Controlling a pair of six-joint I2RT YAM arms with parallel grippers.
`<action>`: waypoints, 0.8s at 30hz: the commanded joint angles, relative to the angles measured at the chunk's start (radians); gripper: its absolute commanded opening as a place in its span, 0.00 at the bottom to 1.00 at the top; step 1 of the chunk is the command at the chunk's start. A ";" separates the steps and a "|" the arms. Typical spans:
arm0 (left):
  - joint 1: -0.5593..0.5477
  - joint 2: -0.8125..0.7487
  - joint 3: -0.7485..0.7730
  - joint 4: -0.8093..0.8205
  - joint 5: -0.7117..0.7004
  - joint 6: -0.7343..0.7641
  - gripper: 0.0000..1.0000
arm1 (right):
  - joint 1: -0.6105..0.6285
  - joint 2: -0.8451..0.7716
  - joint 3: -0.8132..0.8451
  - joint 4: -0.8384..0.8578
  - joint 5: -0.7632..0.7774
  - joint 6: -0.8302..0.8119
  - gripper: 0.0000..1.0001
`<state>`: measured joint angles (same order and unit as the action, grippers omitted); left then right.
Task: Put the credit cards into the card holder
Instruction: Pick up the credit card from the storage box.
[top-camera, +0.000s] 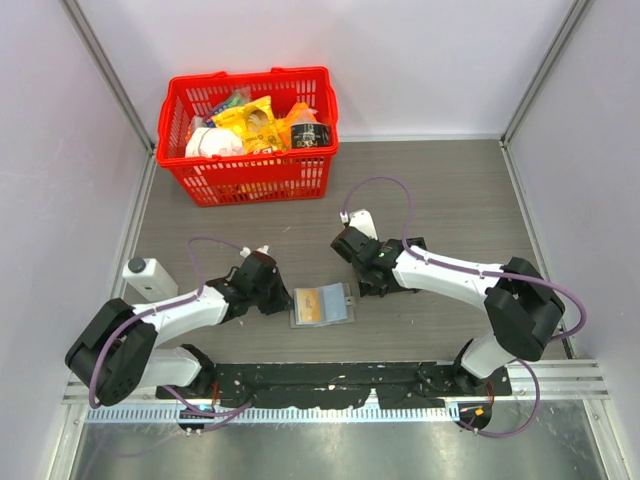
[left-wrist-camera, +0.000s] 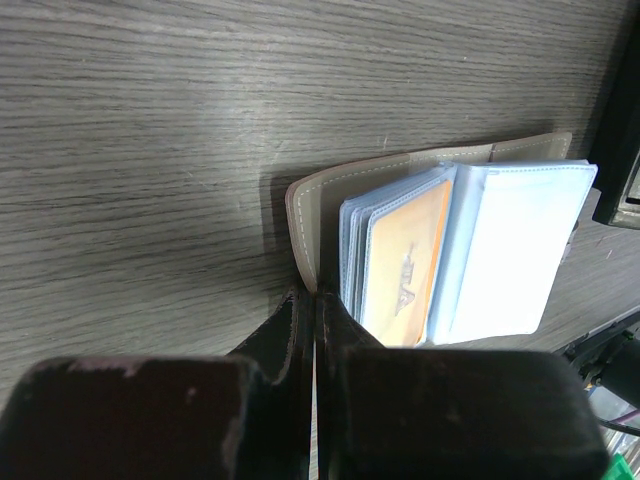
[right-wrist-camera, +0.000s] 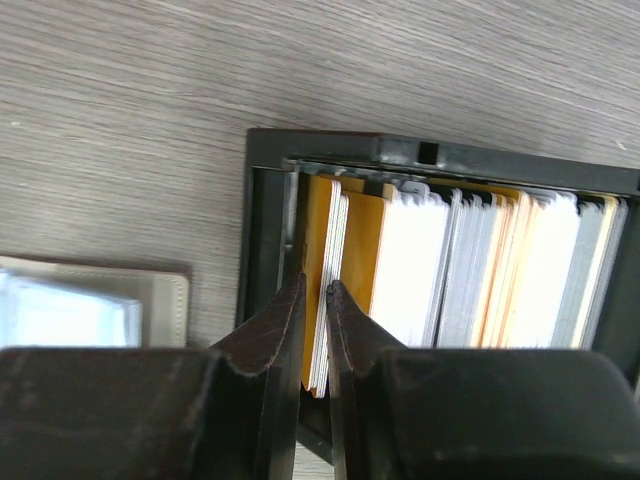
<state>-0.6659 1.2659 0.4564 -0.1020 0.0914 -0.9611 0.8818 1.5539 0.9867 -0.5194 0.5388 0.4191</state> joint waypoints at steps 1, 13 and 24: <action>-0.003 0.036 -0.002 -0.051 -0.012 0.028 0.00 | 0.006 -0.032 -0.017 0.055 -0.118 0.032 0.19; -0.003 0.016 -0.007 -0.065 -0.022 0.030 0.00 | -0.001 -0.115 -0.045 0.107 -0.140 0.058 0.31; -0.003 0.020 0.007 -0.071 -0.016 0.033 0.00 | -0.075 -0.170 -0.083 0.137 -0.193 0.086 0.39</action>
<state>-0.6659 1.2736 0.4610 -0.0986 0.0971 -0.9607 0.8410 1.3880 0.9241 -0.4152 0.3943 0.4782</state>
